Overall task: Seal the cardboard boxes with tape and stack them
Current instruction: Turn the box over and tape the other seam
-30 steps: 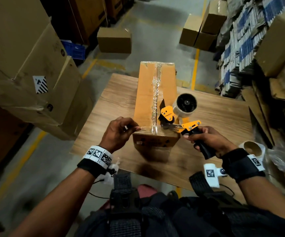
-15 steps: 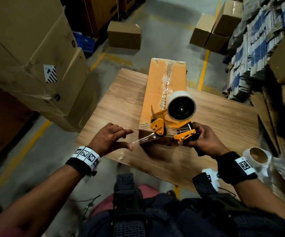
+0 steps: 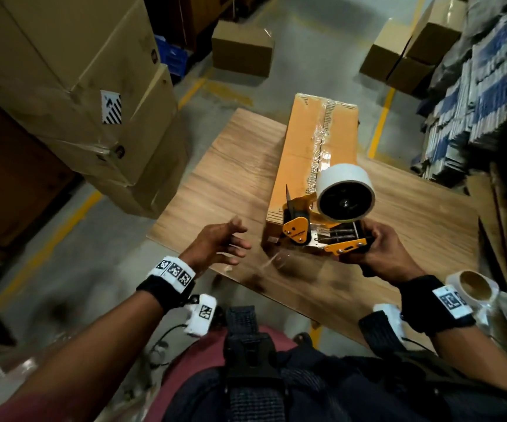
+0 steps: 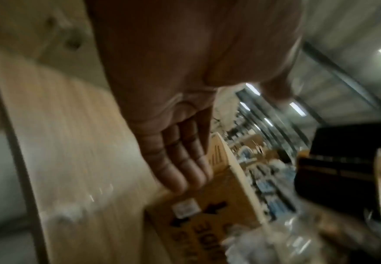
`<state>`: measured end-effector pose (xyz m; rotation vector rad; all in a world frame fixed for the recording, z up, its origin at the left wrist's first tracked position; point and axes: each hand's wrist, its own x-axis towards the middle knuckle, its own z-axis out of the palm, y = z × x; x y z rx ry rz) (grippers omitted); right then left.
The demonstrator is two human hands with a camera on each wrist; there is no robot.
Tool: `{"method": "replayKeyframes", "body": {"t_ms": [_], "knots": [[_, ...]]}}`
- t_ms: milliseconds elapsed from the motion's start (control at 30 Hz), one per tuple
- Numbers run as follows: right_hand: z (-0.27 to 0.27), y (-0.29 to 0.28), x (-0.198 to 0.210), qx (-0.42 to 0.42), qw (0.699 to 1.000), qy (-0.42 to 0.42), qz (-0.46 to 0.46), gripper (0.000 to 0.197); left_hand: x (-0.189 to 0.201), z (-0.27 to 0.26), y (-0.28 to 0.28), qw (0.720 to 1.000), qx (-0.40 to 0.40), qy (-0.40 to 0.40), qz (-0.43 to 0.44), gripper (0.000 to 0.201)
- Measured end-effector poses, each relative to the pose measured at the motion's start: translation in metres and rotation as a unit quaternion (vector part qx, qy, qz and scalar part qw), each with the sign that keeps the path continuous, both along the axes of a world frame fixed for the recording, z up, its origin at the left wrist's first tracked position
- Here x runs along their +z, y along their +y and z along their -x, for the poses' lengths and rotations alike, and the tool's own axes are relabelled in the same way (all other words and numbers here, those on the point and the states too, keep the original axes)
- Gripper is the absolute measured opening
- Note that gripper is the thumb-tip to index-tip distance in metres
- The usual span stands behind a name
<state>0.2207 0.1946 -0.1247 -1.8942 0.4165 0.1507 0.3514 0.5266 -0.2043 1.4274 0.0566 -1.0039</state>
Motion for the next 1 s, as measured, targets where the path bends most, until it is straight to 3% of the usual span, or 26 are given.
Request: {"method": "replayKeyframes", "body": {"t_ms": [100,200,300,500,567,733,800,900,1000], "knots": [[0.002,0.003,-0.001,-0.005,1.000,-0.006,-0.010,0.039,0.003,0.010,-0.023,0.990,-0.075,0.121,-0.010,0.098],[0.003,0.005,0.000,-0.012,1.000,-0.008,-0.016,0.038,-0.004,0.015,-0.038,0.975,-0.110,0.194,0.025,0.093],[0.004,0.005,-0.001,-0.022,0.999,-0.011,-0.025,0.039,-0.007,0.022,-0.051,0.962,-0.122,0.238,0.062,0.102],[0.006,0.002,-0.002,-0.029,0.999,-0.018,-0.037,0.041,-0.016,0.032,-0.064,0.938,-0.149,0.304,0.075,0.101],[0.007,0.002,-0.003,-0.028,0.999,-0.022,-0.039,0.043,-0.016,0.030,-0.065,0.939,-0.137,0.305,0.086,0.089],[0.007,-0.003,-0.006,-0.036,0.998,-0.026,-0.046,0.042,-0.007,0.026,-0.066,0.968,-0.050,0.235,0.075,0.023],[0.008,-0.007,-0.008,-0.039,0.997,-0.024,-0.054,0.042,-0.005,0.018,-0.064,0.980,-0.012,0.186,0.075,0.026],[0.008,-0.012,-0.007,-0.034,0.997,-0.039,-0.062,0.042,0.005,0.000,-0.058,0.999,-0.018,0.035,0.033,0.038],[0.007,-0.016,-0.006,-0.029,0.997,-0.052,-0.042,0.038,0.018,-0.018,-0.058,0.988,-0.044,-0.140,-0.037,0.044]]}}
